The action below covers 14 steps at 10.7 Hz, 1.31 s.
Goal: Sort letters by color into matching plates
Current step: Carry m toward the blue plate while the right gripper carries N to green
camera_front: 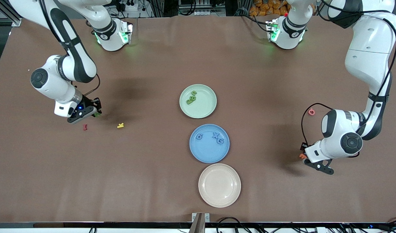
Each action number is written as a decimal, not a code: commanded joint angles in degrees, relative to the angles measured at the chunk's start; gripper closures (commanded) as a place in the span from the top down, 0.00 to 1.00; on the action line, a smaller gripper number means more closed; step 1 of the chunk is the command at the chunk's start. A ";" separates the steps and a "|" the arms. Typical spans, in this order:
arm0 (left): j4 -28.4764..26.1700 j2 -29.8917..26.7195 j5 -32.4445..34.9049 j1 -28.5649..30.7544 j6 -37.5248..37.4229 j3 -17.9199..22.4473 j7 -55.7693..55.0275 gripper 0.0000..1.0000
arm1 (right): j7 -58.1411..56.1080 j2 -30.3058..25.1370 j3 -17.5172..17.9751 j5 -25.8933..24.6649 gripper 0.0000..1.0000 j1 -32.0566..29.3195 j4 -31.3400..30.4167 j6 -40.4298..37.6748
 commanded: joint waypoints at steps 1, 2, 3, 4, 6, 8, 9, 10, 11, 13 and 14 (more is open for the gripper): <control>-1.06 -0.36 -1.20 -0.66 0.09 -0.40 0.88 0.00 | 10.93 -1.05 1.96 1.45 0.00 3.88 1.19 -1.25; -0.97 -0.62 -1.20 -0.84 0.00 -0.66 0.79 0.00 | 13.58 -0.88 2.22 1.45 0.00 5.20 1.54 -1.08; -0.80 -1.15 -1.20 -0.84 -0.35 -1.53 0.61 0.00 | 17.26 -0.79 3.09 1.36 0.00 6.52 1.63 -0.99; -0.62 -1.85 -1.29 -0.84 -0.44 -2.41 0.44 0.00 | 22.60 -0.70 3.19 1.27 0.00 10.01 1.98 -0.90; 0.08 -2.21 -1.38 -0.84 -2.18 -4.17 -3.14 0.00 | 29.22 -0.27 3.19 1.01 0.00 13.03 2.60 -0.90; 0.52 -2.99 -1.38 -1.19 -4.21 -6.80 -8.42 0.00 | 36.32 0.79 3.28 0.92 0.00 16.27 3.82 -0.81; 0.43 -3.09 -1.29 -1.19 -4.22 -7.86 -11.75 0.00 | 39.59 1.66 3.28 0.92 0.00 17.94 4.61 -0.90; 0.43 -3.09 -1.29 -1.45 -4.22 -8.83 -14.31 0.00 | 43.01 2.54 3.28 0.92 0.00 19.52 6.01 -1.07; 0.43 -3.17 -1.29 -2.15 -4.39 -9.45 -15.90 0.00 | 46.53 3.59 3.37 0.92 0.00 21.11 7.42 -1.16; 0.52 -3.52 -1.20 -2.86 -6.32 -11.64 -20.46 0.00 | 54.87 5.70 3.37 0.92 0.00 25.15 10.23 -1.34; 0.52 -3.53 -1.20 -2.86 -6.50 -13.30 -22.48 0.00 | 59.26 7.02 3.37 0.84 0.00 27.43 11.90 -1.60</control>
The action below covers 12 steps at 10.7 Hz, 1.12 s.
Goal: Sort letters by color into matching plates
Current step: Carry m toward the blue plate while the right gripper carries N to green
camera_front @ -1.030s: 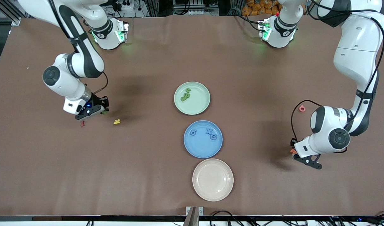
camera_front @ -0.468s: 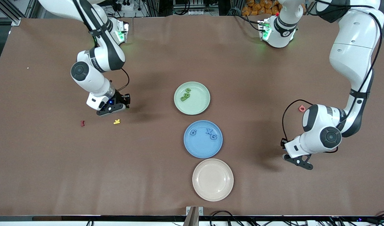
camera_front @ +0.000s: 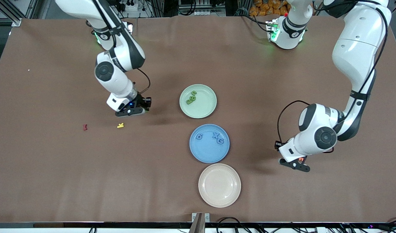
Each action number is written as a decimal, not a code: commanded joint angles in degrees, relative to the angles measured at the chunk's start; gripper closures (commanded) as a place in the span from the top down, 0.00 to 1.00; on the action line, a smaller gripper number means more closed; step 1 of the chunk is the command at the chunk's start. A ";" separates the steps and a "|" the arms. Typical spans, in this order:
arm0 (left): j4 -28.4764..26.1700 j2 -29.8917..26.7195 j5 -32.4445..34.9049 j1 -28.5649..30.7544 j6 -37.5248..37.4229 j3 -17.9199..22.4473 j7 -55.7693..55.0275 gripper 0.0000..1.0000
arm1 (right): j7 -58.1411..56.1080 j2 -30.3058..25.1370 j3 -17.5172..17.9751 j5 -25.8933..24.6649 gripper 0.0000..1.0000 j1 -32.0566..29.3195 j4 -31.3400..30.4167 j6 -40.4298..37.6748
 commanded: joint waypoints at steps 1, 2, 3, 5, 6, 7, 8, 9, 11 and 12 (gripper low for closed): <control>-0.35 -1.30 -1.20 -0.28 -1.94 -4.38 -7.80 0.00 | 12.27 4.87 -0.14 0.55 0.00 6.18 6.29 -1.51; -0.35 -1.04 -1.11 -0.54 -1.94 -6.40 -13.15 0.00 | 14.65 6.10 -0.14 0.55 0.00 7.25 7.87 -1.94; -0.35 -0.86 -1.03 -2.11 -1.94 -7.81 -17.81 0.00 | 17.29 6.81 -0.14 0.55 0.00 8.48 8.84 -2.04; -0.09 -0.69 -1.11 -6.41 -1.77 -7.83 -26.17 0.00 | 23.69 8.91 -0.14 0.46 0.00 11.37 11.13 -2.04; 0.78 -0.34 -1.20 -8.61 -1.51 -7.83 -29.43 0.00 | 27.04 9.79 -0.14 0.11 0.00 12.69 12.44 -2.12; 1.14 -0.16 -1.20 -10.72 -1.07 -7.74 -31.98 0.00 | 28.81 10.24 -0.14 0.11 0.00 13.40 13.68 -3.52; 1.40 0.02 -1.20 -12.66 0.07 -7.65 -34.27 0.00 | 30.13 10.59 -0.23 0.11 0.00 14.02 14.91 -5.18; 1.67 0.02 -1.20 -13.98 1.90 -7.65 -36.99 0.00 | 31.97 11.03 -0.23 0.11 0.00 14.72 15.96 -5.55; 1.67 0.80 -1.03 -16.71 6.82 -6.78 -41.22 0.00 | 35.84 12.17 -0.23 -0.76 0.00 15.52 17.72 -5.73; 1.58 0.98 -1.03 -17.42 9.98 -6.34 -42.45 0.00 | 37.51 12.35 -0.14 -1.55 0.00 15.52 18.17 -5.73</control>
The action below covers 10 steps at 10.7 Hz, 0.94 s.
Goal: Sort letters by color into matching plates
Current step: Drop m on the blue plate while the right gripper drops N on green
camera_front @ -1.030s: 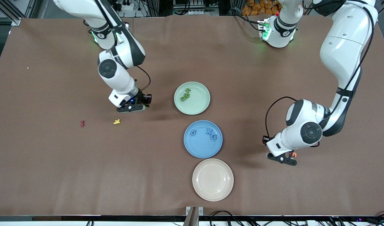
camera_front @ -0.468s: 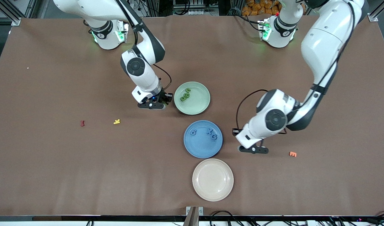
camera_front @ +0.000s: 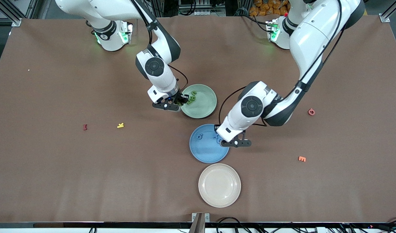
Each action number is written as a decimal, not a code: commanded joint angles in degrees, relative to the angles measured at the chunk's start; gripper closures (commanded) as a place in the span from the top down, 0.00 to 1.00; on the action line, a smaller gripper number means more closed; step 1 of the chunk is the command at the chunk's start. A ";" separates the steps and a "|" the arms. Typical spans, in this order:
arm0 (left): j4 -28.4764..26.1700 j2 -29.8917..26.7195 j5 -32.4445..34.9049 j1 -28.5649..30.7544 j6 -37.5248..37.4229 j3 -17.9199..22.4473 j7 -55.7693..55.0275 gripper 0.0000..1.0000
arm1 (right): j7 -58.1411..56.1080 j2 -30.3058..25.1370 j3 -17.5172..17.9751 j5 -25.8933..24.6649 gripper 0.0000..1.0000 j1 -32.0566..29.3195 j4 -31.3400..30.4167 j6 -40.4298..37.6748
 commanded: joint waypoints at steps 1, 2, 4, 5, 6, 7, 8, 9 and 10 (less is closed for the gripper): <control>0.88 1.55 -0.90 -2.54 8.39 1.67 -4.82 0.00 | 5.43 1.88 -0.02 -1.92 0.00 1.06 3.15 -0.91; 0.88 1.91 -0.81 -3.42 11.12 2.54 -6.40 0.00 | 6.22 1.88 0.24 -1.92 0.00 1.68 3.15 -1.17; 0.88 2.17 -0.99 -7.18 14.30 6.65 -8.34 0.00 | 6.84 2.40 0.42 -1.92 0.00 3.16 3.33 -2.05; 1.14 2.00 -0.99 -10.60 14.93 10.42 -9.74 0.00 | 8.58 3.53 0.42 -2.18 0.00 4.74 3.33 -1.88; 1.84 1.91 -0.90 -12.28 14.93 12.89 -9.15 0.54 | 8.69 4.33 0.42 -2.27 0.00 5.19 3.33 -1.79; 1.84 1.91 -0.12 -12.74 14.93 13.53 -7.40 1.00 | 8.78 4.95 0.42 -2.27 0.00 5.63 3.33 -1.53; 1.84 1.65 -0.11 -13.35 14.93 13.71 -7.12 1.00 | 8.87 5.39 0.42 -2.36 0.00 5.98 3.33 -1.26; 1.84 1.39 -0.02 -13.10 14.76 13.71 -6.95 1.00 | 8.95 5.91 0.51 -2.36 0.00 6.08 3.41 -1.17; 1.84 0.95 0.15 -12.57 14.49 14.23 -6.34 1.00 | 9.04 6.44 0.51 -2.36 0.00 6.51 4.20 -1.17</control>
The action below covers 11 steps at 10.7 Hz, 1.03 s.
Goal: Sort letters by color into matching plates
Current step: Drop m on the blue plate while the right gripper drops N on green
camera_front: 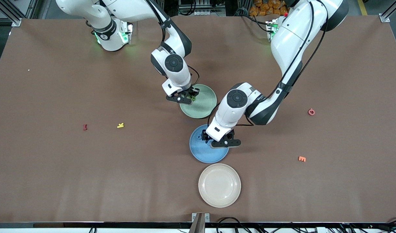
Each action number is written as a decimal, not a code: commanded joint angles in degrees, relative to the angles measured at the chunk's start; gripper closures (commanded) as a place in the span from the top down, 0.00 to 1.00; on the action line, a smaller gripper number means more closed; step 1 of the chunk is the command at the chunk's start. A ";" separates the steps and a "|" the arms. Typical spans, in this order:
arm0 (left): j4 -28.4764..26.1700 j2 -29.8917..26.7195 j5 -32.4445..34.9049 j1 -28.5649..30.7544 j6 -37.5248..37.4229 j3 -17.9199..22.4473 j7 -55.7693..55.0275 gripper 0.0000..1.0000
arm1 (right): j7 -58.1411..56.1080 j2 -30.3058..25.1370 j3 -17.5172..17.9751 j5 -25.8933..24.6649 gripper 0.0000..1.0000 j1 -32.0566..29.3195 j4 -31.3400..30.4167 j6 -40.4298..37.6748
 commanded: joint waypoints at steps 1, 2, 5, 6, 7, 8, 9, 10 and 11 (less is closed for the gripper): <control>0.24 -1.48 0.24 0.41 -0.78 2.61 3.19 1.00 | 2.50 2.33 -0.03 -1.30 0.00 0.62 3.02 -0.15; 0.42 -1.58 0.24 0.42 -3.14 3.83 6.25 1.00 | 3.12 3.29 -0.03 -1.30 0.00 0.62 4.15 -0.15; 0.50 -3.24 0.15 4.09 -9.82 4.20 16.09 1.00 | 3.30 4.61 0.05 -1.22 0.16 0.62 5.57 -0.33; 0.50 -3.86 0.06 6.11 -11.49 4.20 20.48 1.00 | 3.21 4.70 -0.03 -1.22 0.23 0.62 5.57 -0.42; 0.50 -4.64 -0.02 8.22 -12.55 4.20 24.09 1.00 | 3.04 4.62 0.05 -1.30 0.23 0.80 5.57 -0.59; 0.50 -5.26 -0.11 9.98 -13.17 3.76 26.47 1.00 | 3.04 4.62 0.05 -1.30 0.23 1.06 5.57 -0.68; 0.50 -6.05 -0.46 10.95 -14.05 3.67 28.32 1.00 | 3.12 4.62 0.05 -1.22 0.40 1.06 5.75 -0.77; 0.50 -6.67 -0.55 12.44 -15.19 3.50 29.39 1.00 | 3.30 4.44 0.05 -1.04 0.87 0.97 5.75 -1.03; 0.50 -7.20 -0.55 13.24 -15.81 3.58 29.40 1.00 | 3.21 4.09 0.05 -1.04 1.00 1.06 5.75 -1.12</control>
